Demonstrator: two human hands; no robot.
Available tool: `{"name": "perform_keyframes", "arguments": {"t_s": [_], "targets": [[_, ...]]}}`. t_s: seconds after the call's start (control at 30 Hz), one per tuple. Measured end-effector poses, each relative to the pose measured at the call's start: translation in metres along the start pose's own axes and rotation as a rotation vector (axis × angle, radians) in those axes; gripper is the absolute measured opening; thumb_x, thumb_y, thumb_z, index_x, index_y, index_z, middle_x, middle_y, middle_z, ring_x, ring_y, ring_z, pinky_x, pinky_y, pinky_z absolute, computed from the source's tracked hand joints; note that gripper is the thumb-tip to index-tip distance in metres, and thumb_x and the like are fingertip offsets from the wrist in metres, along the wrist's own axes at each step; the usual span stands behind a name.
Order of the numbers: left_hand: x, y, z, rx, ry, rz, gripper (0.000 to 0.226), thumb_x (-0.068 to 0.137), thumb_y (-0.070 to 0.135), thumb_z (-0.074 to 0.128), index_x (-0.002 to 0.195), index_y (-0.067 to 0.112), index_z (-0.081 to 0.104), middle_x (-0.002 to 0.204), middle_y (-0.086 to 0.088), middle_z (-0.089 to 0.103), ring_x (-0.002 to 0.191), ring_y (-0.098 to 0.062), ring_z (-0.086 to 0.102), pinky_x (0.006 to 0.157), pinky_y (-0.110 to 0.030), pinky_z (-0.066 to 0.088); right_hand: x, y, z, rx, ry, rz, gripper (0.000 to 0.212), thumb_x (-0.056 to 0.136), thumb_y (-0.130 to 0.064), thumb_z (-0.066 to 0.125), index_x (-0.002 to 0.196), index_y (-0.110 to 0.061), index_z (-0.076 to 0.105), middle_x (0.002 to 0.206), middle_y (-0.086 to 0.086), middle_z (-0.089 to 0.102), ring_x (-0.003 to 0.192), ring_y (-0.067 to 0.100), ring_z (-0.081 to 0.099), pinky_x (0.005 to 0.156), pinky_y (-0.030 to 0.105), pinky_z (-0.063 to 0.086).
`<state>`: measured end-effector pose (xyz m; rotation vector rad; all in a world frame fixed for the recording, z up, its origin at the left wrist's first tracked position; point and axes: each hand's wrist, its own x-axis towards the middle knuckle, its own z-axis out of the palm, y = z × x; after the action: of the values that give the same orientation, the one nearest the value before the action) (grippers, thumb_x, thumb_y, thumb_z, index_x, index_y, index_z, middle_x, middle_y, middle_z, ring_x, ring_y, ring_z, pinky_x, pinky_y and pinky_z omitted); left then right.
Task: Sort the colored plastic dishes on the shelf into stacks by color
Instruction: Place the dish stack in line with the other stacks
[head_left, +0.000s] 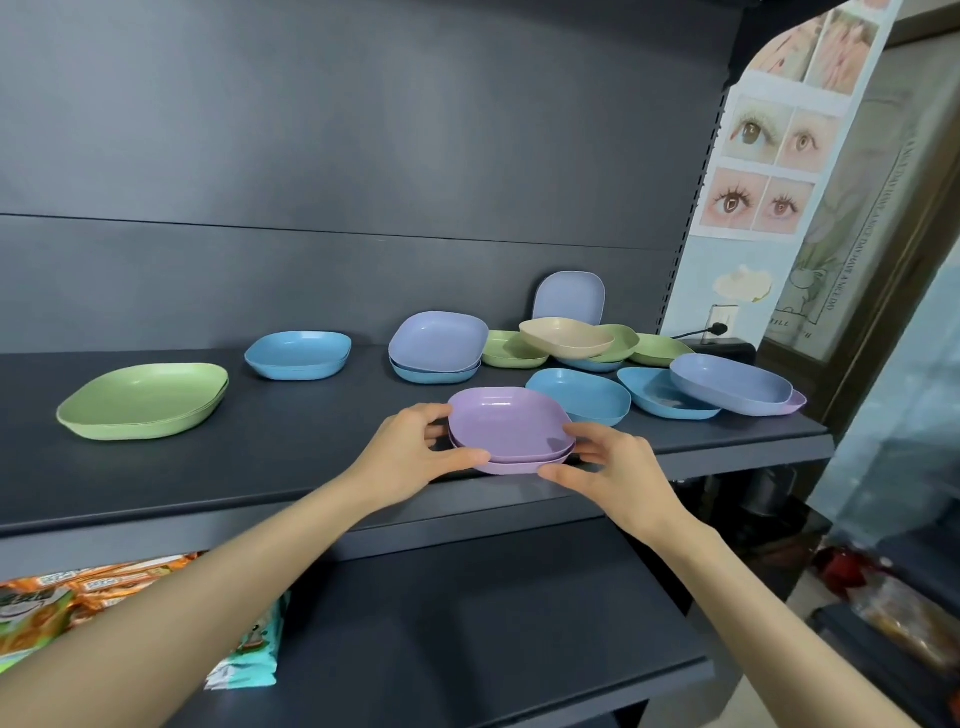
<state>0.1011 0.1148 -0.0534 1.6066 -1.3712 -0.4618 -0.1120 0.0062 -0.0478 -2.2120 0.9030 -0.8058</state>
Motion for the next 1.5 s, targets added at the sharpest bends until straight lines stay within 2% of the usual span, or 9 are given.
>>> {"name": "perform_keyframes", "arguments": {"t_s": [0.1, 0.23, 0.37, 0.5, 0.63, 0.83, 1.07, 1.27, 1.5], "targets": [[0.002, 0.000, -0.011, 0.017, 0.019, -0.003, 0.088, 0.054, 0.060, 0.080, 0.127, 0.016, 0.058, 0.122, 0.010, 0.064, 0.109, -0.003, 0.061, 0.101, -0.030, 0.047, 0.007, -0.008, 0.000, 0.009, 0.027, -0.028, 0.066, 0.071, -0.030, 0.082, 0.129, -0.011, 0.057, 0.109, -0.001, 0.068, 0.095, 0.005, 0.061, 0.080, 0.006, 0.041], [0.004, 0.005, -0.033, 0.002, 0.079, -0.002, 0.056, 0.065, 0.041, 0.084, 0.114, 0.023, 0.065, 0.115, 0.013, 0.067, 0.107, -0.004, 0.062, 0.102, -0.031, 0.046, 0.026, -0.026, 0.005, 0.013, 0.023, -0.096, 0.066, 0.071, -0.033, 0.082, 0.129, -0.015, 0.056, 0.111, -0.001, 0.066, 0.102, 0.010, 0.060, 0.085, 0.012, 0.041], [0.003, 0.009, -0.059, 0.022, 0.149, 0.017, 0.052, 0.057, 0.053, 0.084, 0.103, 0.035, 0.067, 0.114, 0.012, 0.067, 0.105, -0.006, 0.064, 0.101, -0.031, 0.047, 0.047, -0.050, 0.019, 0.039, 0.010, -0.210, 0.052, 0.072, -0.025, 0.082, 0.120, -0.018, 0.062, 0.091, -0.022, 0.063, 0.085, -0.005, 0.061, 0.073, -0.004, 0.037], [-0.003, 0.011, -0.086, 0.064, 0.216, 0.036, 0.035, 0.064, 0.038, 0.077, 0.096, 0.037, 0.064, 0.105, 0.019, 0.069, 0.101, 0.001, 0.063, 0.101, -0.022, 0.045, 0.066, -0.065, 0.039, 0.085, -0.012, -0.260, 0.047, 0.072, -0.028, 0.082, 0.116, -0.018, 0.065, 0.099, -0.013, 0.068, 0.088, -0.003, 0.060, 0.073, -0.004, 0.038], [-0.014, 0.001, -0.117, 0.094, 0.297, -0.009, 0.032, 0.069, 0.026, 0.081, 0.092, 0.040, 0.064, 0.098, 0.030, 0.067, 0.100, 0.002, 0.064, 0.099, -0.023, 0.046, 0.082, -0.085, 0.065, 0.131, -0.065, -0.291, 0.044, 0.073, -0.025, 0.081, 0.114, -0.018, 0.066, 0.085, -0.030, 0.058, 0.080, -0.018, 0.054, 0.075, -0.003, 0.041], [-0.032, -0.013, -0.176, 0.155, 0.325, -0.080, 0.032, 0.069, 0.030, 0.081, 0.097, 0.030, 0.065, 0.101, 0.022, 0.067, 0.091, 0.009, 0.063, 0.093, -0.015, 0.047, 0.105, -0.126, 0.116, 0.136, -0.122, -0.357, 0.046, 0.074, -0.029, 0.080, 0.115, -0.016, 0.065, 0.105, -0.005, 0.065, 0.096, 0.008, 0.058, 0.073, -0.002, 0.038], [-0.042, -0.043, -0.263, 0.131, 0.307, -0.115, 0.032, 0.072, 0.020, 0.080, 0.093, 0.033, 0.059, 0.094, 0.029, 0.059, 0.084, 0.021, 0.058, 0.084, -0.002, 0.044, 0.123, -0.185, 0.180, 0.183, -0.124, -0.364, 0.043, 0.076, -0.029, 0.078, 0.115, -0.017, 0.065, 0.107, -0.007, 0.062, 0.099, 0.007, 0.056, 0.083, 0.013, 0.040], [-0.057, -0.082, -0.351, 0.164, 0.285, -0.168, 0.053, 0.071, 0.025, 0.081, 0.119, 0.018, 0.060, 0.111, 0.015, 0.060, 0.106, 0.001, 0.054, 0.087, -0.008, 0.039, 0.145, -0.240, 0.253, 0.138, -0.160, -0.355, 0.053, 0.074, -0.035, 0.079, 0.120, -0.014, 0.063, 0.116, -0.006, 0.063, 0.104, 0.006, 0.057, 0.081, 0.006, 0.038], [-0.069, -0.139, -0.419, 0.096, 0.253, -0.269, 0.055, 0.069, 0.012, 0.083, 0.115, 0.017, 0.054, 0.096, 0.014, 0.067, 0.083, 0.007, 0.067, 0.071, -0.004, 0.048, 0.165, -0.285, 0.330, 0.120, -0.330, -0.283, 0.060, 0.069, -0.025, 0.084, 0.122, -0.013, 0.059, 0.110, -0.001, 0.068, 0.096, 0.009, 0.066, 0.091, 0.031, 0.053]]}}
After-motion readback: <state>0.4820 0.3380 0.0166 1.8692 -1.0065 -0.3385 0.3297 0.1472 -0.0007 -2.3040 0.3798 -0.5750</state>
